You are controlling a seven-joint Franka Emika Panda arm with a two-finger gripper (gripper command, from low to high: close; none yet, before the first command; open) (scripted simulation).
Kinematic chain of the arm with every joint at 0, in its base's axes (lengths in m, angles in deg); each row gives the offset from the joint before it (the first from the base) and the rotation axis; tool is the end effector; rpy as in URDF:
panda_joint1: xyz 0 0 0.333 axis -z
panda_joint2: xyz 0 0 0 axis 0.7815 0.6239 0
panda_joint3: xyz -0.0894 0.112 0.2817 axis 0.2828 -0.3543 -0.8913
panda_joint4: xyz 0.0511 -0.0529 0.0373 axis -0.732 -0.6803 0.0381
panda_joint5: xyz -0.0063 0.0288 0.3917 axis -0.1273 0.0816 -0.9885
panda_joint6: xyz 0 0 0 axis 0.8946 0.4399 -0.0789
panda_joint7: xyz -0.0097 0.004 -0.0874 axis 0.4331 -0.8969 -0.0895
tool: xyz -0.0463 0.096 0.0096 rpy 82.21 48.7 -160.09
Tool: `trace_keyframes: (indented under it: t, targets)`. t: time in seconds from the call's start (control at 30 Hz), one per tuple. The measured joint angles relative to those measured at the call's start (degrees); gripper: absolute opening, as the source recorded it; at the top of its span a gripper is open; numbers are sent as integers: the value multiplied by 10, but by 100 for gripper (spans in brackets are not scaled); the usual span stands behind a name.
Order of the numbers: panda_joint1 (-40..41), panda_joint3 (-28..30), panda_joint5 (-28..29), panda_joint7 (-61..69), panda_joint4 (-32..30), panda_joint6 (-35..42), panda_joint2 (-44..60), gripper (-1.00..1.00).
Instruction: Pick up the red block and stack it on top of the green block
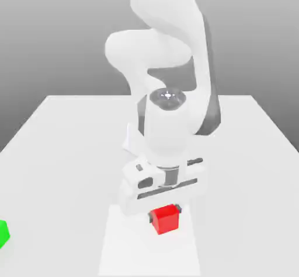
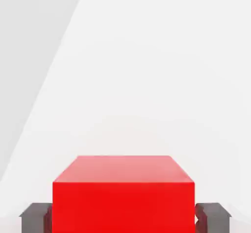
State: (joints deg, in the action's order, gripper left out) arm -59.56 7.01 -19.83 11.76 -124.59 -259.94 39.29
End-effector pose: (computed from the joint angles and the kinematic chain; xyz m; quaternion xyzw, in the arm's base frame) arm 0.3682 0.0337 0.1480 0.9822 -0.1879 0.0004 0.0005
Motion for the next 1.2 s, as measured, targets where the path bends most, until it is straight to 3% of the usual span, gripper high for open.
trace_keyframes:
  t: [0.1,0.4,0.5,0.77,1.2]
  targets:
    - [2,-2,1,-1,0,-2,3,-100]
    - [-12,23,37,-48,-6,121,-127,-100]
    - [-36,67,42,-101,25,141,-116,-100]
    - [75,144,21,-236,121,189,-68,-100]
    - [182,244,-82,-404,277,272,25,-100]
